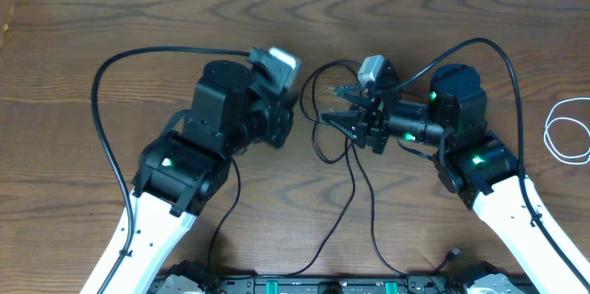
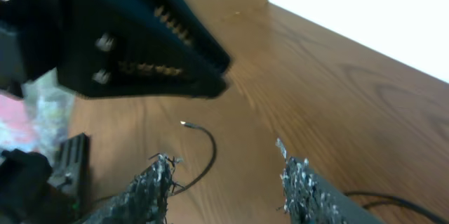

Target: Untangle cables

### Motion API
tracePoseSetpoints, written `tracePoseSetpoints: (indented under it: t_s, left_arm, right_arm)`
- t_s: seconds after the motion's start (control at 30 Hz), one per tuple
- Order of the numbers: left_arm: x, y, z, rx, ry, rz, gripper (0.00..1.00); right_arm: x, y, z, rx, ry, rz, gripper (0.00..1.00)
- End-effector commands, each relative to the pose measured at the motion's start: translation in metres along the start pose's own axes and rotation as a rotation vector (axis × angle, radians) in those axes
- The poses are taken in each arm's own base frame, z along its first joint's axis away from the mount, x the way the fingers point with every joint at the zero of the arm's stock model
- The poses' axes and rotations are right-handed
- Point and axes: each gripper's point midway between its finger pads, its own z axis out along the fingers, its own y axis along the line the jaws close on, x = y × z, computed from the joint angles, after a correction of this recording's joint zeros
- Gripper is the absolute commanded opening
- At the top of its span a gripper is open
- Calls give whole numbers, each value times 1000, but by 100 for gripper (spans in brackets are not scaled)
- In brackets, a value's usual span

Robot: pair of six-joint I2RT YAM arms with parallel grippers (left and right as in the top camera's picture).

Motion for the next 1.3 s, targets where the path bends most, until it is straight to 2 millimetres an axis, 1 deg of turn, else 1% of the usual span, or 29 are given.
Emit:
tracePoseSetpoints:
  t_s: [0.0,0.03,0.1,0.13,0.17,0.23,0.27,0.3,0.33,0.4,0.47,0.53,0.6,0.7,0.73,0.83,0.93,1.1,1.17,1.27]
  left_arm:
    - [26,-12,-23,56,80,206,32]
    - [36,-21,-28,109,110,257,37]
    - [61,-39,-43,229,172,376,55]
    - [74,-44,-50,268,208,429,58]
    - [85,-45,-55,289,245,463,59]
    - [102,-45,-60,309,313,485,63]
    - [107,-44,-60,308,338,482,70]
    - [110,-42,-59,307,358,478,96]
    - [111,-42,-57,311,367,475,99]
    - [109,-40,-48,307,377,474,99]
    - [111,-39,-45,310,390,468,99]
    - [117,-40,-45,317,427,415,99]
    - [132,-38,-49,316,510,386,99]
    - [156,-25,-56,268,641,386,99]
    - [161,-26,-58,281,664,393,99]
    - [165,-44,-60,379,647,436,99]
    - [175,-54,-62,417,673,484,99]
    - [209,-66,-60,464,764,509,99]
    - [218,-70,-55,460,781,518,99]
    - [229,-77,-55,468,808,553,99]
  right_arm:
    - [6,-28,-8,129,27,-15,55]
    - [8,-33,-10,149,36,-15,55]
    - [15,-46,-15,203,59,-10,59]
    - [18,-52,-19,230,71,-5,61]
    - [20,-57,-21,249,77,2,62]
    - [22,-63,-26,271,83,18,66]
    - [23,-67,-29,281,84,25,67]
    - [24,-69,-31,288,84,29,68]
    - [24,-72,-33,296,83,32,70]
    - [24,-75,-35,306,81,36,72]
    - [23,-75,-35,306,80,35,73]
    - [24,-75,-35,306,81,36,73]
    - [23,-75,-36,307,80,35,74]
    - [23,-75,-36,307,80,35,76]
    - [23,-75,-36,307,80,35,76]
    - [23,-75,-36,307,80,35,76]
    - [23,-75,-36,307,80,35,77]
    - [24,-77,-36,315,84,19,77]
    - [24,-79,-37,330,87,16,77]
    - [24,-80,-37,335,87,18,77]
